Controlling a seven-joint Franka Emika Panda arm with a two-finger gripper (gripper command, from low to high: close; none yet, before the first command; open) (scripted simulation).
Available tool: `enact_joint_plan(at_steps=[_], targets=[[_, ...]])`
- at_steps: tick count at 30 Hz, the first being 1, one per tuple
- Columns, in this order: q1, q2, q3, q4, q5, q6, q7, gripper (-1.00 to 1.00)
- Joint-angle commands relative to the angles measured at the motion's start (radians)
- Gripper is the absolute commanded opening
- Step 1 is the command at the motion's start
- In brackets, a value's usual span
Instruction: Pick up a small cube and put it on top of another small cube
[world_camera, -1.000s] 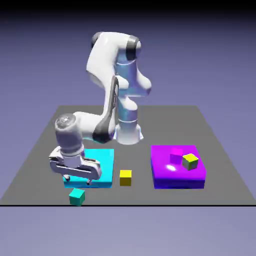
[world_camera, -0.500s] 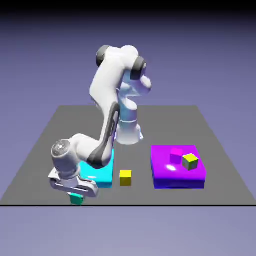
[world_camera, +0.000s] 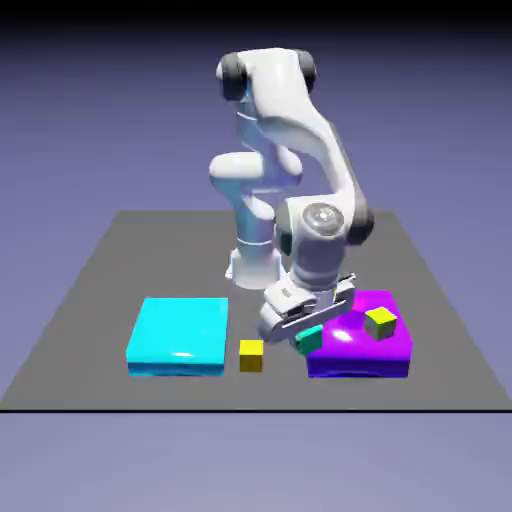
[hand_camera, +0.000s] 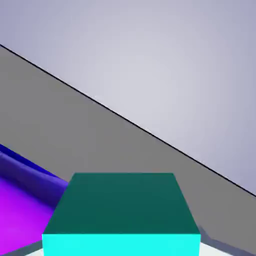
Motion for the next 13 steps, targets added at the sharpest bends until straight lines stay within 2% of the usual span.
enact_joint_plan(at_steps=[1,5,9,10,13], targets=[[0.038,-0.033,0.035,-0.018,-0.023,-0.012,-0.023,-1.0],[0.121,-0.107,0.117,-0.059,-0.068,-0.04,-0.078,-1.0],[0.119,-0.014,0.1,-0.14,-0.125,0.126,-0.035,-1.0],[0.119,-0.014,0.1,-0.14,-0.125,0.126,-0.035,1.0],[0.12,-0.063,0.109,-0.097,-0.095,0.039,-0.058,1.0]])
